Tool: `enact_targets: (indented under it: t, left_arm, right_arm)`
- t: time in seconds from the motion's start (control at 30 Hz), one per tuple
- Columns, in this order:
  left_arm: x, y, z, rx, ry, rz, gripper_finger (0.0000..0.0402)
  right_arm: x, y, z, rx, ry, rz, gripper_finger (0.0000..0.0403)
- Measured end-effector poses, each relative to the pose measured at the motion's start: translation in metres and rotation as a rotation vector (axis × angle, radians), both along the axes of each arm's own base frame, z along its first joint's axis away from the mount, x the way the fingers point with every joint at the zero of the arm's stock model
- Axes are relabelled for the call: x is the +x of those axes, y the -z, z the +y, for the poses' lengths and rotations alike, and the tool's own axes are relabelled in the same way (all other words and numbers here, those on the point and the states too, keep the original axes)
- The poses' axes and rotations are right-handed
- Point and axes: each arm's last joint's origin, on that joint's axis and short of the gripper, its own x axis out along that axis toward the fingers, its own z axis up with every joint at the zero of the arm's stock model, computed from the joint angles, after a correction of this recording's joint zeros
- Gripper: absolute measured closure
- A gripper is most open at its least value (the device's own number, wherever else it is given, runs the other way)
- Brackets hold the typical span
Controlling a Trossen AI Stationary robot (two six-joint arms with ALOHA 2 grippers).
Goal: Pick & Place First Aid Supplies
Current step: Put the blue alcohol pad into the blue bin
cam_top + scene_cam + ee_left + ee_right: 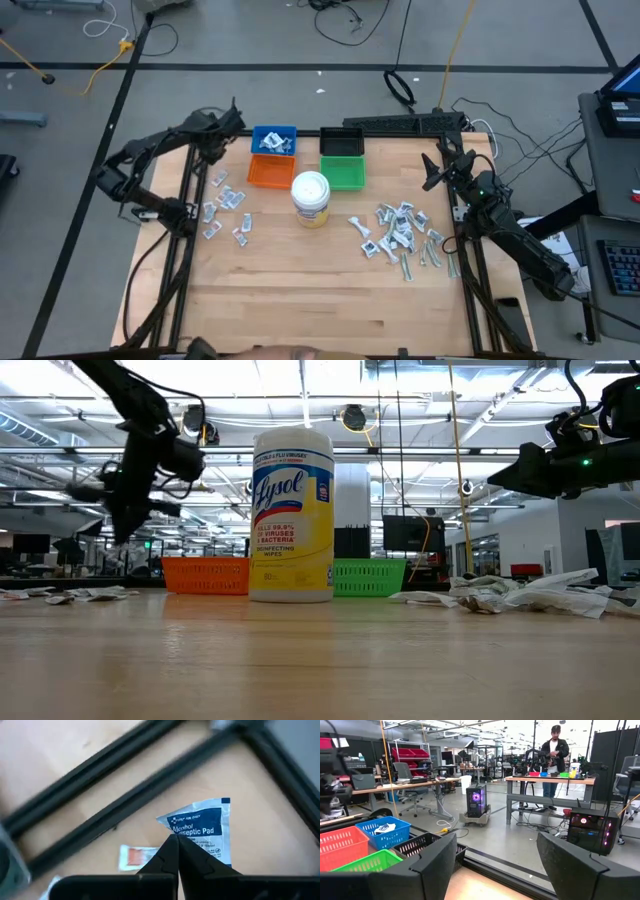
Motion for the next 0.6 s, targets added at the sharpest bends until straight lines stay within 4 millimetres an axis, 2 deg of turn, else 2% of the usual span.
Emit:
enact_targets:
  t: [0.13,0.4,0.6]
  left_arm:
    - [0.013,-0.010,0.022,-0.045,0.204,0.015,0.0400]
    - [0.055,-0.027,0.074,-0.107,0.551,-0.051,0.0401]
    - [0.091,-0.032,0.102,-0.169,0.718,-0.105,0.0401]
  right_arm:
    - [0.000,0.000,0.000,0.000,0.000,0.000,0.0130]
    - [0.000,0.000,0.000,0.000,0.000,0.000,0.0131]
    - [0.000,0.000,0.000,0.000,0.000,0.000,0.0132]
